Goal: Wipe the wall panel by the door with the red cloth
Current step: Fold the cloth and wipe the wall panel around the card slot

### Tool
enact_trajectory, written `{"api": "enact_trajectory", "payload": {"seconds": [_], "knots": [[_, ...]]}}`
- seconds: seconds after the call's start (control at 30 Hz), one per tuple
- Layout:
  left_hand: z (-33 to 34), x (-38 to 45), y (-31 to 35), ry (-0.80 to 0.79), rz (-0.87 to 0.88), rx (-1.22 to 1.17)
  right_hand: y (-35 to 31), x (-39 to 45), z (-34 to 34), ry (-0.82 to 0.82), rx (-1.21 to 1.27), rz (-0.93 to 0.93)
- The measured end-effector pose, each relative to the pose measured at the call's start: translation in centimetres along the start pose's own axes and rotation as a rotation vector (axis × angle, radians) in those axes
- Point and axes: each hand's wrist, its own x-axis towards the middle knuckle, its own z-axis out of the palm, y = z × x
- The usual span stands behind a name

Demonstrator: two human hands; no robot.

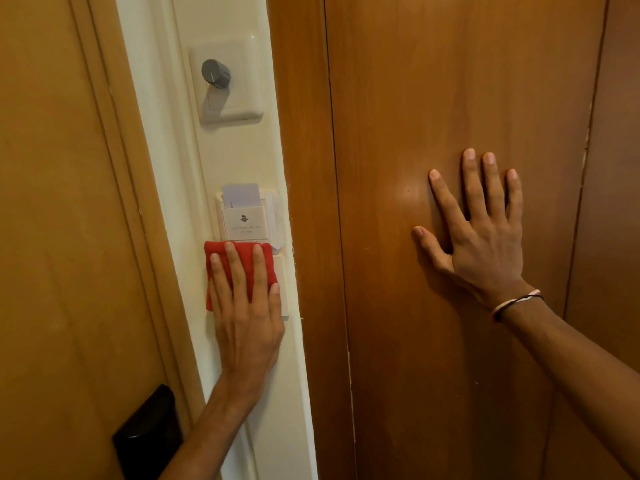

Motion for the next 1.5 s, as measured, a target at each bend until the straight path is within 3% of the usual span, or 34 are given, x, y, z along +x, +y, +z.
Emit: {"api": "enact_trajectory", "payload": {"seconds": [0.2, 0.37, 0.53, 0.73, 0.9, 0.97, 1.07, 1.1, 1.23, 1.3, 1.5], "knots": [[0.9, 0.0, 1.2, 0.027, 0.135, 0.109, 0.0, 0.0, -0.1, -0.005, 0.008, -0.002], [1.1, 1.0, 1.0, 0.094, -0.14, -0.037, 0.0, -0.1, 0.0, -0.001, 0.013, -0.004], [1.9, 0.0, 2.3, 0.066, 0.154, 0.092, 0.0, 0.0, 0.0, 0.0, 0.016, -0.006], [1.4, 1.9, 1.1, 0.164, -0.23, -0.106, 0.1, -0.1, -0.1, -0.015, 0.024, -0.003], [1.8, -0.2, 1.8, 0.078, 0.116, 0.086, -0.1, -0.1, -0.2, -0.013, 0.017, -0.005], [1.6, 0.2, 1.6, 0.083, 0.036, 0.042, 0.0, -0.1, -0.2, -0.021, 0.021, -0.004], [1.3, 1.3, 1.2, 0.123, -0.248, -0.103, 0.1, -0.1, -0.2, -0.028, 0.031, -0.003], [1.3, 1.2, 1.2, 0.131, -0.242, -0.085, 0.1, -0.1, -0.3, -0.028, 0.03, -0.001], [1.6, -0.2, 1.2, 0.075, 0.068, 0.111, -0.1, -0.2, -0.2, -0.02, 0.032, 0.002], [1.4, 0.0, 0.9, 0.073, 0.095, 0.117, 0.1, -0.2, -0.2, -0.021, 0.032, -0.005], [0.0, 1.0, 0.8, 0.093, -0.182, -0.21, 0.0, -0.2, -0.4, -0.033, 0.04, -0.016]]}}
